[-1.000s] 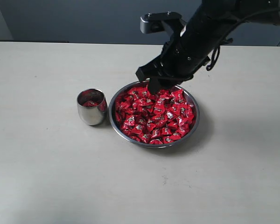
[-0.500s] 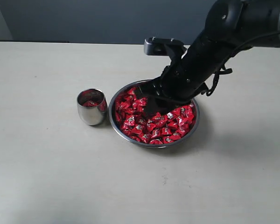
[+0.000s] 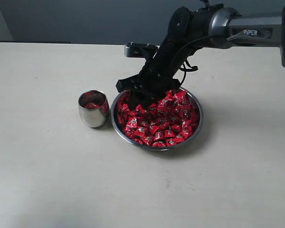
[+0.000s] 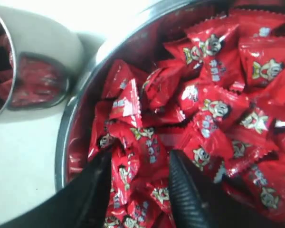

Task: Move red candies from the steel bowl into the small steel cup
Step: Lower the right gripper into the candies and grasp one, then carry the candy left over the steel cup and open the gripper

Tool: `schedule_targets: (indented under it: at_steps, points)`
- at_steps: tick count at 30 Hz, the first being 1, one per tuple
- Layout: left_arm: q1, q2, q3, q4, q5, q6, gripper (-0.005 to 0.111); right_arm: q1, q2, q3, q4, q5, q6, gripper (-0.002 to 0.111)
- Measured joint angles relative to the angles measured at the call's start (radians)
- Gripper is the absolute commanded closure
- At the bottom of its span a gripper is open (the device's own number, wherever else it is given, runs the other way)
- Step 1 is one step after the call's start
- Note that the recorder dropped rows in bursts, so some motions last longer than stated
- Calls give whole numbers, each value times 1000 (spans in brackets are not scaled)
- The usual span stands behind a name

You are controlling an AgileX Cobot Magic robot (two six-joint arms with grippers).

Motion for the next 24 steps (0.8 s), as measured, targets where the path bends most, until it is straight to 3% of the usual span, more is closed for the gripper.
schedule_targets:
  at_steps: [4, 6, 7, 8, 24]
  points:
    - [0, 0, 0, 0, 0, 0, 106, 24, 60, -73, -27, 45, 2, 70]
    - [0, 0, 0, 0, 0, 0, 106, 44, 75, -82, -105, 45, 37, 86]
    - [0, 0, 0, 0, 0, 0, 106, 49, 77, -81, -126, 47, 49, 106]
    - [0, 0, 0, 0, 0, 0, 106, 51, 80, -81, -156, 57, 72, 108]
    - [0, 0, 0, 0, 0, 0, 106, 51, -81, -81, -158, 170, 86, 108]
